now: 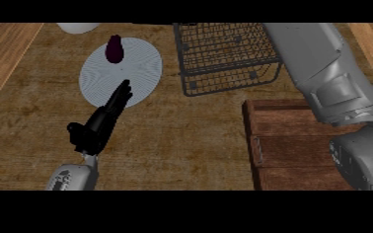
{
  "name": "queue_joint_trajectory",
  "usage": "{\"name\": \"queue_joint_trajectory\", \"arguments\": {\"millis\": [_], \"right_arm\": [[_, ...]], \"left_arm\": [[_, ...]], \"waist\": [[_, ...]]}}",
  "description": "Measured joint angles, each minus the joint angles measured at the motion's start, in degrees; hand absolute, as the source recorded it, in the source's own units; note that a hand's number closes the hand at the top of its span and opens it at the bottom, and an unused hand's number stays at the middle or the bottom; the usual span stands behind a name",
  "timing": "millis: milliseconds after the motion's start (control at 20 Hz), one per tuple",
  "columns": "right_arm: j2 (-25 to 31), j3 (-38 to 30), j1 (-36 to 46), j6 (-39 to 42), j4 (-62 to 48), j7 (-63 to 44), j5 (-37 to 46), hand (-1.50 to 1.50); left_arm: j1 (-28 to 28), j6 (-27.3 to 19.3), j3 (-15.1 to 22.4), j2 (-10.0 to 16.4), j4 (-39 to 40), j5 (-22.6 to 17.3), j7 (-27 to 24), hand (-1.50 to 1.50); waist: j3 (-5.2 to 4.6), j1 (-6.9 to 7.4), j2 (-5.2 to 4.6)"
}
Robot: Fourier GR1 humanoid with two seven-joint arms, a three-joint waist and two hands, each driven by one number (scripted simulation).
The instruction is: Pick the lemon from the tray and place it in the tiered basket
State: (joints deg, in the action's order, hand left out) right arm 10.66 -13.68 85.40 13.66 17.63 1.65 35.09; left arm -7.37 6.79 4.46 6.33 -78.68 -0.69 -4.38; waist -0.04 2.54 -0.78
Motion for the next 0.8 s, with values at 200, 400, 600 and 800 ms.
{"name": "queue_joint_trajectory", "arguments": {"millis": [200, 400, 600, 800], "right_arm": [[-2.22, -1.81, 0.87, 0.0, -1.79, -1.4, -1.91, 1.5], [-2.26, -5.66, 1.62, 1.94, -4.94, -7.15, -5.62, -1.5], [-1.91, -9.52, 2.66, 4.65, -7.08, -13.3, -9.69, -1.5], [-1.02, -12.43, 2.62, 4.66, -6.53, -16.0, -12.96, -1.5]], "left_arm": [[-1.37, 0.33, -0.63, 0.08, 1.21, -0.24, 0.22, 0.0], [-1.16, 0.86, -0.73, 0.29, 1.77, -0.24, -0.32, 0.0], [-0.34, 0.83, -0.6, 0.08, 1.84, 0.04, -1.23, 0.0], [-0.59, -0.33, -0.21, -0.84, 1.79, 0.88, -0.9, 0.0]], "waist": [[0.0, -0.15, -0.05], [0.05, -0.2, 0.04], [0.05, -0.4, 0.14], [0.1, -0.78, 0.25]]}}
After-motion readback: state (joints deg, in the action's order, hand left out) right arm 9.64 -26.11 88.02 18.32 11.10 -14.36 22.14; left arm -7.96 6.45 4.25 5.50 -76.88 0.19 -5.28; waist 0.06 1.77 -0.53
